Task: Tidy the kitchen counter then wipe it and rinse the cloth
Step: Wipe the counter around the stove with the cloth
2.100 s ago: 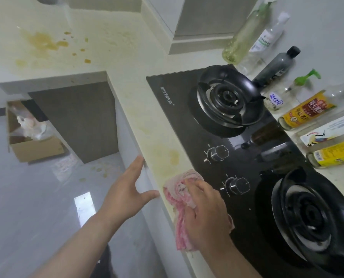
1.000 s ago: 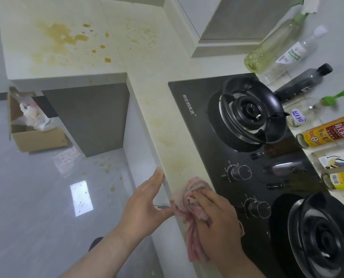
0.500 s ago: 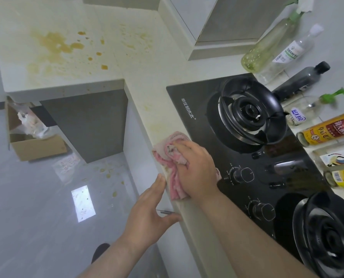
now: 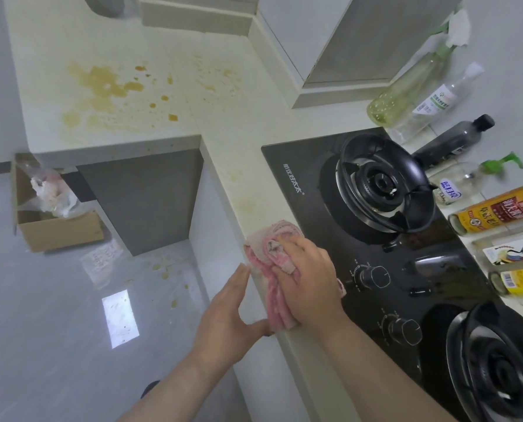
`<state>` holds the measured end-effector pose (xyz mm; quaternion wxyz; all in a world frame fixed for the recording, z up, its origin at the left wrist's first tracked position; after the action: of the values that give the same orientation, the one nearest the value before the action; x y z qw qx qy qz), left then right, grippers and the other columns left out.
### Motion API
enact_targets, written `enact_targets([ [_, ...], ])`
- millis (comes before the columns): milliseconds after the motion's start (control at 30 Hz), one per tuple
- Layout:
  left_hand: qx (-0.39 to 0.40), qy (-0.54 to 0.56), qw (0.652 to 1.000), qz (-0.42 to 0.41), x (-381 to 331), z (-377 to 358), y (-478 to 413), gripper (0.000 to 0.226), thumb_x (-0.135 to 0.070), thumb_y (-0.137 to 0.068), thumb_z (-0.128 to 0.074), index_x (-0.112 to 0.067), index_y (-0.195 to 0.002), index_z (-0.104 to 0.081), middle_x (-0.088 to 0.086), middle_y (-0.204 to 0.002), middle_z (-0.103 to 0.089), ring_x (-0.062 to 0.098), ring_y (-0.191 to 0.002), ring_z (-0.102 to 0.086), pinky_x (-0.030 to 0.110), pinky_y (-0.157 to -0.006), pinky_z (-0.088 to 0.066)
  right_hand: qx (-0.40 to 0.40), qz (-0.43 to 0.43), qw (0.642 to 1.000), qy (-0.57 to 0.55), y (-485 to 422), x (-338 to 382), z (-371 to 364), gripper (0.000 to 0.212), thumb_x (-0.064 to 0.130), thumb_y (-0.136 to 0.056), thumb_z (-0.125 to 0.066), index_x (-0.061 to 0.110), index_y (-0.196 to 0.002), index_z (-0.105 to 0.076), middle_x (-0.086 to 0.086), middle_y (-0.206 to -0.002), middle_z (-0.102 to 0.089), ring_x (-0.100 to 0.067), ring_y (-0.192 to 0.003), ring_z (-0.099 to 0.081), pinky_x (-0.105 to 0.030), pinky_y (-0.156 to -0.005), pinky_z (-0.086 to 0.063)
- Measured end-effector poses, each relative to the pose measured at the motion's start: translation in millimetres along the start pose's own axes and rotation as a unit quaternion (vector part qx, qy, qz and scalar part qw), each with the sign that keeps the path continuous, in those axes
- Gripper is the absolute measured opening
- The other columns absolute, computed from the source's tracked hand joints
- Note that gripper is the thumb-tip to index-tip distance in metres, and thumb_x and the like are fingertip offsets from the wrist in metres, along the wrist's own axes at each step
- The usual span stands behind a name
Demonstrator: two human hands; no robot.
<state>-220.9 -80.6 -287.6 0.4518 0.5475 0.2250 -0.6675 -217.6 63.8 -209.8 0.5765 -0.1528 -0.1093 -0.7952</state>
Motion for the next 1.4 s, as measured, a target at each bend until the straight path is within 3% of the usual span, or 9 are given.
enact_targets([
  [233,0.043,-0.03,0.999,-0.009,5,8,-19,0.114,-0.043,-0.065,-0.083,-0.052,-0.143,-0.001,-0.037,-0.148,-0.008,-0.003,-0.137,-0.027,0.025,-0.11,-0.034,-0.02,-0.017,1.0,-0.008,24,-10,4,0.039,0.035,-0.091,-0.045,0.03,-0.128,-0.055,0.011,-0.127,-0.055,-0.014,-0.109,-0.049,-0.041,-0.092,-0.048],
  [367,0.029,-0.026,0.999,-0.004,5,14,-21,0.103,-0.037,-0.07,-0.082,-0.047,-0.145,-0.012,-0.05,-0.13,-0.008,-0.002,-0.13,-0.037,0.013,-0.104,-0.032,-0.039,-0.008,0.999,-0.01,21,-10,3,0.037,0.034,-0.092,-0.041,0.027,-0.123,-0.059,0.008,-0.12,-0.058,-0.016,-0.104,-0.052,-0.04,-0.088,-0.05],
  [433,0.017,-0.026,0.999,-0.011,2,18,-22,0.099,-0.037,-0.07,-0.081,-0.049,-0.142,-0.014,-0.047,-0.134,-0.013,-0.003,-0.127,-0.039,0.009,-0.102,-0.031,-0.047,-0.006,0.999,-0.002,18,-9,3,0.036,0.032,-0.092,-0.041,0.024,-0.122,-0.061,0.008,-0.119,-0.059,-0.015,-0.103,-0.053,-0.038,-0.087,-0.051],
  [633,0.018,-0.006,1.0,-0.007,1,18,-24,0.096,-0.041,-0.069,-0.081,-0.057,-0.134,-0.011,-0.035,-0.145,-0.023,-0.005,-0.131,-0.036,0.019,-0.106,-0.036,-0.051,-0.04,0.997,0.031,-7,-6,1,0.04,0.032,-0.09,-0.041,0.026,-0.125,-0.059,0.007,-0.124,-0.058,-0.016,-0.108,-0.053,-0.039,-0.089,-0.051],
  [800,0.03,0.0,0.999,-0.014,-3,17,-26,0.091,-0.044,-0.069,-0.079,-0.068,-0.125,-0.011,-0.061,-0.127,-0.015,-0.019,-0.131,-0.023,0.017,-0.106,-0.035,-0.043,-0.028,0.996,0.067,-24,0,-5,0.039,0.029,-0.091,-0.044,0.026,-0.128,-0.056,0.004,-0.126,-0.059,-0.021,-0.11,-0.056,-0.041,-0.091,-0.05],
  [1000,0.052,-0.016,0.998,-0.013,2,15,-29,0.093,-0.055,-0.066,-0.074,-0.06,-0.134,-0.011,-0.056,-0.135,0.0,-0.018,-0.132,-0.021,0.013,-0.105,-0.033,-0.071,-0.007,0.995,0.071,-67,26,-4,0.045,0.031,-0.085,-0.035,0.024,-0.122,-0.062,0.003,-0.124,-0.061,-0.024,-0.102,-0.06,-0.039,-0.083,-0.047],
  [1100,0.071,-0.018,0.997,-0.008,4,17,-31,0.094,-0.062,-0.065,-0.063,-0.056,-0.142,-0.009,-0.053,-0.138,-0.003,-0.024,-0.131,-0.012,0.009,-0.108,-0.025,-0.066,0.001,0.995,0.072,-94,39,-8,0.042,0.029,-0.086,-0.041,0.025,-0.122,-0.063,0.003,-0.125,-0.061,-0.023,-0.102,-0.059,-0.037,-0.083,-0.046],
  [1300,0.109,-0.068,0.991,0.021,2,24,-33,0.077,-0.073,-0.066,-0.043,-0.064,-0.131,-0.003,-0.061,-0.124,0.02,-0.026,-0.128,-0.008,-0.002,-0.102,-0.009,-0.049,0.028,0.996,0.068,-144,58,-19,0.05,0.017,-0.079,-0.067,0.023,-0.127,-0.058,0.001,-0.129,-0.058,-0.025,-0.104,-0.057,-0.039,-0.085,-0.047],
  [1400,0.087,-0.094,0.992,0.009,2,35,-45,0.062,-0.072,-0.069,-0.046,-0.082,-0.118,-0.009,-0.064,-0.124,0.004,-0.024,-0.129,-0.019,-0.001,-0.103,-0.014,-0.042,0.037,0.996,0.072,-159,61,-24,0.053,0.015,-0.077,-0.069,0.024,-0.128,-0.057,0.001,-0.13,-0.057,-0.024,-0.105,-0.056,-0.038,-0.084,-0.046],
])
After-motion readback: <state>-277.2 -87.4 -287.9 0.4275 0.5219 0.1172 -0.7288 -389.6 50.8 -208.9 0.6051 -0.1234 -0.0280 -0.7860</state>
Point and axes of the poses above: each hand's wrist, its own y-axis away from the middle knuckle, its own z-axis out of the back of the hand, x = y × z, the point moved 8 cm from there along -y, towards the middle knuckle
